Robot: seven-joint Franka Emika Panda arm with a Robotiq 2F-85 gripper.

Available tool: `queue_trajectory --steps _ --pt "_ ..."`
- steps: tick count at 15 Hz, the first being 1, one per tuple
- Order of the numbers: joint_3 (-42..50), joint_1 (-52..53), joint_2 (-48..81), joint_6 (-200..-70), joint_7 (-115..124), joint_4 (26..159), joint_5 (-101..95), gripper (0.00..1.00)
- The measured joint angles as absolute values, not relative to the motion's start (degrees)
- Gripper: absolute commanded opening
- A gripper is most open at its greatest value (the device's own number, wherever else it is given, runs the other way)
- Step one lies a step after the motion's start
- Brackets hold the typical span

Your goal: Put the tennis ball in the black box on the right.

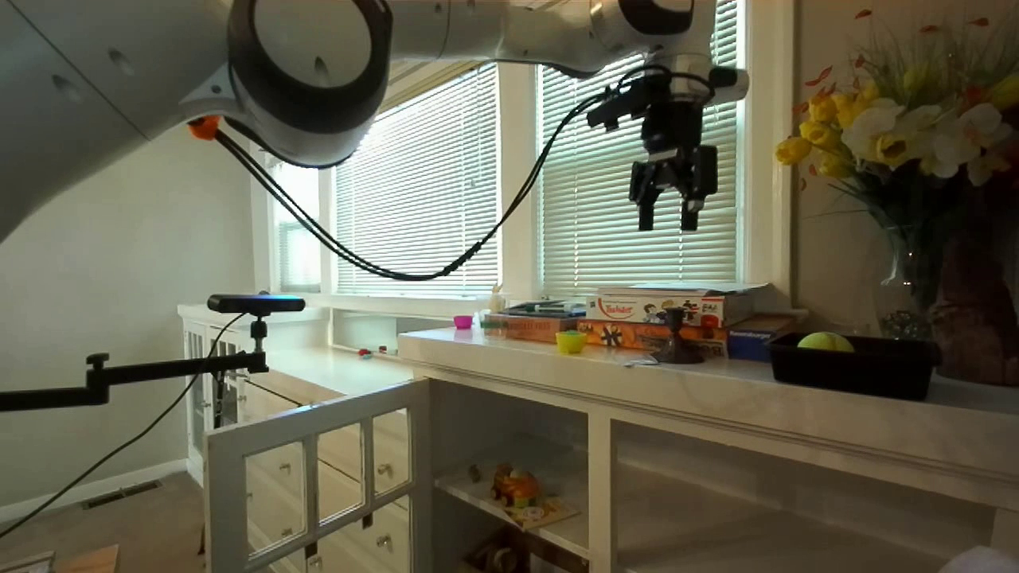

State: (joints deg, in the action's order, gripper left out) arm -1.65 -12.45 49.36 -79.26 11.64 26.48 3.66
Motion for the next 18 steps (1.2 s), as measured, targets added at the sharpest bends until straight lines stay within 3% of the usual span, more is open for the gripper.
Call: queue_trajectory --steps 9,18 --pt "-4.1 -6.4 49.8 -69.1 15.5 26.0 7.6 1.0" --pt "-5.6 -1.2 47.3 -67.0 22.8 26.1 11.3 1.0"
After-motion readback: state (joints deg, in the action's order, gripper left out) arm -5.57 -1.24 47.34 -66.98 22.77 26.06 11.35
